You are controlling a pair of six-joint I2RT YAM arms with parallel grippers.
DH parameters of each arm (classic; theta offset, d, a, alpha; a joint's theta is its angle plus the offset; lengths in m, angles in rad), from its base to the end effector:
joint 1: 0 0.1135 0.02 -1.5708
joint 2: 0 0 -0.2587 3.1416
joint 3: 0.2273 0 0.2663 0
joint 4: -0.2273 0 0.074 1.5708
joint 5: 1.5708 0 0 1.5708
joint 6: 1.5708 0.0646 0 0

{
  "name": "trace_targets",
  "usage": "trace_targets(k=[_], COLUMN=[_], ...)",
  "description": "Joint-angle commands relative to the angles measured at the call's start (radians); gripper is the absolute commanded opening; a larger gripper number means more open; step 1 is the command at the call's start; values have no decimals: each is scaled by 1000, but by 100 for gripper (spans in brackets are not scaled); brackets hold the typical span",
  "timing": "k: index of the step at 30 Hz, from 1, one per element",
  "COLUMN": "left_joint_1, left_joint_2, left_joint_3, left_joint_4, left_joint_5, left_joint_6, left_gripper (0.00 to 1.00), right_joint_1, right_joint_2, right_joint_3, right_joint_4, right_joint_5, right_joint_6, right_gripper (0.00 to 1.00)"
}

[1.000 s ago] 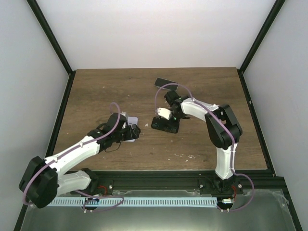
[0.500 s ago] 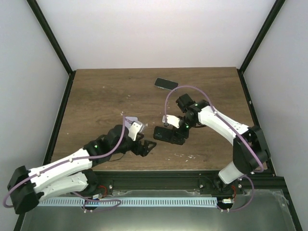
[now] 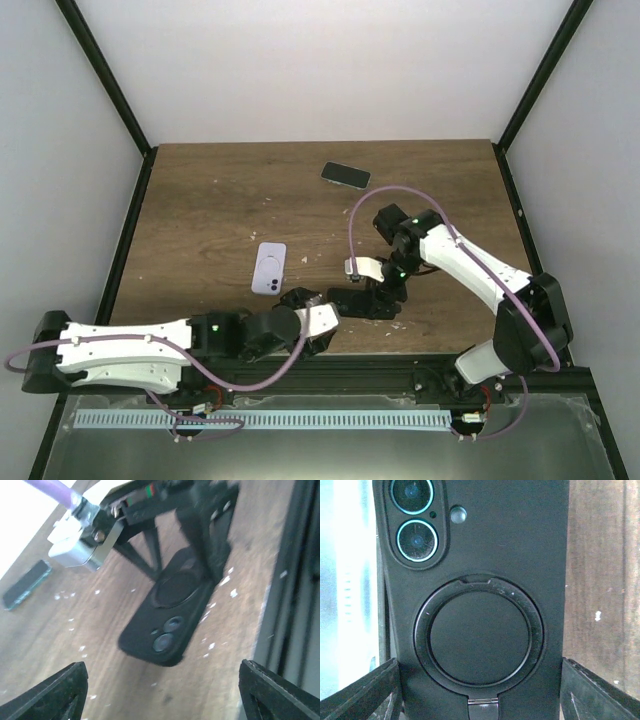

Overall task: Take the phone out of the phone case
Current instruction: Pick up the phone at the center of the board.

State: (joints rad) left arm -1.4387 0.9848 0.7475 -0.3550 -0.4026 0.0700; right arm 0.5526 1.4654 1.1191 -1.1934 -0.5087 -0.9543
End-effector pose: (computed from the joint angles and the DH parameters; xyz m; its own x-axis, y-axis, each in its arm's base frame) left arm 0.0585 -0.2484 0.2519 -0.0125 0.5831 -0.8123 0.8722 0.4036 0.2762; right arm 0.2059 0.1639 0.2088 -0.1073 -0.9034 -0.4152 -0.9666 -0.0028 0.2561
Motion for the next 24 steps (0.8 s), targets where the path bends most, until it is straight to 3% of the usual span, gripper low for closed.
trace_targets(k=[1,5,10,15,20,24], left_joint_1=[-15,-15,-15,-15,-15,-15], left_joint_2=[63,71,173,206,246,255], left_joint_3=[41,17,86,102,115,105], left_joint_4=[-56,61,-23,-38,-43,-38], left_joint_5=[-207,-126,-64,18,2,-40], left_joint_6=[249,414,489,502,518,539], left_gripper=[81,67,44,46,45,36], right_joint_1=[9,17,18,18,20,20], right_joint_2=[-32,-24,-40,-25,-16,-14], right_joint_3=[48,67,74,66,64,72], right_joint_4=[-90,-133,-137,-131,-129,-136], right_joint_5=[-74,-110,-157,-166,-179,-189], right_joint_6=[-56,-71,-74,-65,-60,-61], right_gripper=[49,49,48,48,48,48])
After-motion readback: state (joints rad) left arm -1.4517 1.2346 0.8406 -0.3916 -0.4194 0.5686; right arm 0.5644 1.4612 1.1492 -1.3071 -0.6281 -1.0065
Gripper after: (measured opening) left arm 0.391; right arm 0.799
